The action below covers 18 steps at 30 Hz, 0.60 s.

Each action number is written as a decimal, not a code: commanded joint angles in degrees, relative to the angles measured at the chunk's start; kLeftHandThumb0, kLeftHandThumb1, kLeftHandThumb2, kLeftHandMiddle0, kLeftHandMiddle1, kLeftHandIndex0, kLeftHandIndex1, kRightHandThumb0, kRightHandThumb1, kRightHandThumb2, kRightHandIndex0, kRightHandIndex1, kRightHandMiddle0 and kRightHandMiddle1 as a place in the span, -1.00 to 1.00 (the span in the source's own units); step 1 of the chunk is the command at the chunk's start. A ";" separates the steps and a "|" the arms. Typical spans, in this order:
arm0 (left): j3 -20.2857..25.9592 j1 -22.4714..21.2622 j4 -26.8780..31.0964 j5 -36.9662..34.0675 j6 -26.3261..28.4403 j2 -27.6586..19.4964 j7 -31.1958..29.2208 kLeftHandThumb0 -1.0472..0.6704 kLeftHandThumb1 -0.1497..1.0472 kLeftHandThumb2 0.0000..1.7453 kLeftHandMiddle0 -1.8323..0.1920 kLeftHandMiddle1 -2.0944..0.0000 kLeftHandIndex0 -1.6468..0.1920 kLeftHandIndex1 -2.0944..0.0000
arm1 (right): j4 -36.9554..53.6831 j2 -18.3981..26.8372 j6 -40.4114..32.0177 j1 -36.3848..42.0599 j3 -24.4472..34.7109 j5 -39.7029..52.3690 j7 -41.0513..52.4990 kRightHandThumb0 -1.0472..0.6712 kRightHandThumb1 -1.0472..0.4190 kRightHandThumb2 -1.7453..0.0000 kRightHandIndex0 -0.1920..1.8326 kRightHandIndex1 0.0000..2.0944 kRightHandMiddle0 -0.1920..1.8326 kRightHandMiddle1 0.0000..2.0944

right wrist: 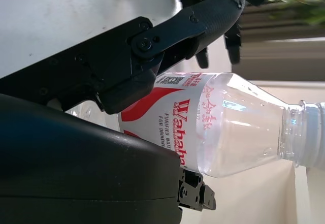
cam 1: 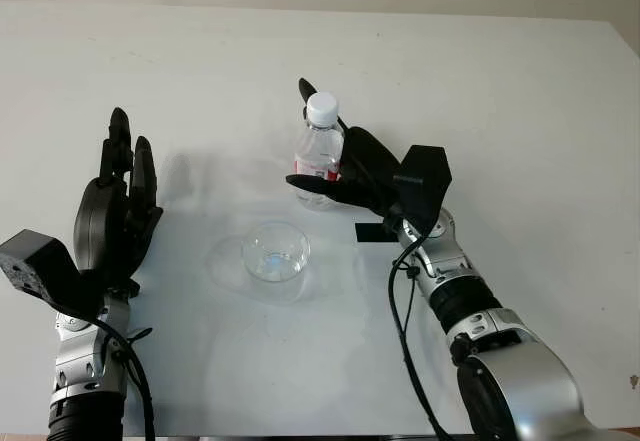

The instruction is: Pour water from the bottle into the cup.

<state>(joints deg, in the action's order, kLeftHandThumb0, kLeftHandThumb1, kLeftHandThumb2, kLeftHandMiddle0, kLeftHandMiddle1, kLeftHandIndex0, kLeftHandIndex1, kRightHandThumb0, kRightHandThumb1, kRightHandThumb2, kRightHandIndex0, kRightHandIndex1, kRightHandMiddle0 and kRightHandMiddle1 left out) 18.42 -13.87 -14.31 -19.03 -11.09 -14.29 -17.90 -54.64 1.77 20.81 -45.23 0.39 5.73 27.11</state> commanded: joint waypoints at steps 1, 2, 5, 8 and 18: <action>0.26 -0.11 -0.09 -0.01 -0.46 -0.57 -0.22 -0.65 1.00 -0.40 1.00 0.97 1.00 0.99 | -0.70 -0.94 -0.99 -1.25 1.36 1.14 -0.90 -0.58 -0.74 0.95 -0.91 -0.95 -0.92 -0.96; 0.24 -0.05 -0.03 0.03 -0.48 -0.52 -0.15 -0.65 1.00 -0.40 1.00 0.97 1.00 0.99 | -0.88 -1.19 -1.31 -1.33 1.69 1.22 -1.62 -0.52 -0.76 0.94 -0.82 -0.90 -0.85 -0.92; 0.20 -0.03 0.08 0.15 -0.29 -0.35 0.24 -0.66 1.00 -0.41 1.00 0.97 1.00 0.98 | -1.88 -1.46 -0.94 -1.95 2.12 1.01 -2.44 -0.32 -0.85 0.93 -0.69 0.39 -0.84 0.45; 0.13 -0.07 -0.20 0.27 -0.53 -0.26 0.33 -0.66 1.00 -0.41 1.00 0.96 1.00 0.98 | -2.70 -0.49 0.28 -2.74 0.52 -1.87 -3.00 -0.34 -0.94 0.93 -0.36 0.88 -0.55 0.85; -0.04 -1.16 -1.29 0.50 -1.06 0.16 1.22 -0.65 1.00 -0.41 1.00 0.96 1.00 0.97 | -1.47 3.76 2.33 -5.22 -5.71 -10.75 -0.82 -0.41 -1.00 0.76 0.39 1.00 0.24 1.00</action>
<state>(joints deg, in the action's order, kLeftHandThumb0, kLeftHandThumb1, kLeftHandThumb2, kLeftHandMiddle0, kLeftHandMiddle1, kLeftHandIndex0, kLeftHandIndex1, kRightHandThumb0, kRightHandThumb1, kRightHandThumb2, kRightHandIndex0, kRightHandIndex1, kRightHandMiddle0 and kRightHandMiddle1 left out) 18.36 -14.53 -15.15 -18.87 -11.53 -14.17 -16.89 -57.04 4.50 22.54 -49.95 -4.40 -4.23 25.63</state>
